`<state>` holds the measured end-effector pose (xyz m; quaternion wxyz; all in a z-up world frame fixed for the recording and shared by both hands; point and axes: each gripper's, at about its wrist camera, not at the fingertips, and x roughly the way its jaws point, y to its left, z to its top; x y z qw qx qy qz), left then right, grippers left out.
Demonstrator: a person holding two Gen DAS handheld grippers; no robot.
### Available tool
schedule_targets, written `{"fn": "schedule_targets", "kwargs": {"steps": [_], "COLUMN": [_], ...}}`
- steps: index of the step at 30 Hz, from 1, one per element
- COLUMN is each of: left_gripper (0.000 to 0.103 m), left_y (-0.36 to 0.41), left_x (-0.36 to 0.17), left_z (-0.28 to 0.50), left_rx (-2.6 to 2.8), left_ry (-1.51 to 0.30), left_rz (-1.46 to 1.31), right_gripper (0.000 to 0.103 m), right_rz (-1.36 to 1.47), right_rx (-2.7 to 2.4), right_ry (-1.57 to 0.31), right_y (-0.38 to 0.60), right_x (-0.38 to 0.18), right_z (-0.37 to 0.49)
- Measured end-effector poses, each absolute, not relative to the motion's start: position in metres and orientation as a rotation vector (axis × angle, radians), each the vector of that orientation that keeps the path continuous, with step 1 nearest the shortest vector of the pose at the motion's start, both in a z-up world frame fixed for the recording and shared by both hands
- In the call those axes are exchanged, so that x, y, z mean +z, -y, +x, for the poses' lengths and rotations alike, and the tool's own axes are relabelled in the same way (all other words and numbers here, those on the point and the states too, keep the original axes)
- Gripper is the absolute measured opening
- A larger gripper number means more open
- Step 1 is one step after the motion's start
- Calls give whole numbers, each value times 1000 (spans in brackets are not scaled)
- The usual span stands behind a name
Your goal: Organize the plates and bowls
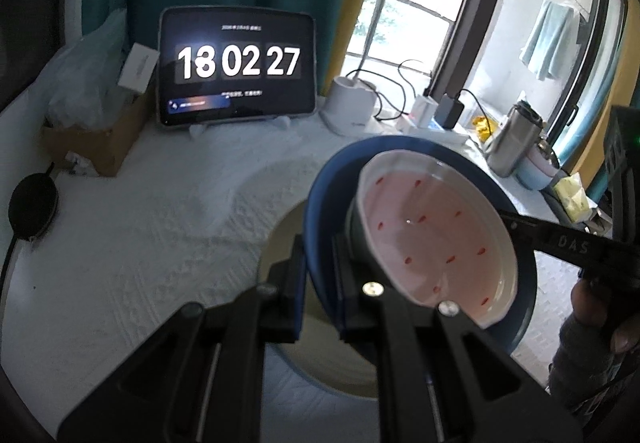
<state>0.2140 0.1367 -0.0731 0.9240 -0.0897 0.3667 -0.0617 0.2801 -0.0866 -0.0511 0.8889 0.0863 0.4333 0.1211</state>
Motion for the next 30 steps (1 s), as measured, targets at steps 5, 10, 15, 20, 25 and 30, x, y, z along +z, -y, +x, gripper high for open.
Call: {"fn": "schedule_targets", "kwargs": {"steps": [5,10,15,20,25,30], "left_gripper": [10,10,12,13,15,16], "left_y": [-139,-139,-138,-136,-134,-135], "left_x": [-77,-77,-77,-76,-76,-77], "left_z": [217,219,220,219,218,217], "left_rx": [-126,-127,-127,-105,-83,-65], "left_ry": [-762,-761,-760,-747,-734,-725], "left_rz": [-183,-177,-176,-150,-134,-132], "right_gripper": [9,9,10,10,10,19], "right_rz": [185,190,196,201,213,215], "right_rx": [251,250,254,258,261,252], "right_ry": [-925,-932,-942,-936,-937,-939], "right_y": [81,81,84,85,87,89], "right_x": [-61,-64,-67,-68,-68,-69], "right_z": [285,289,292,291,293,292]}}
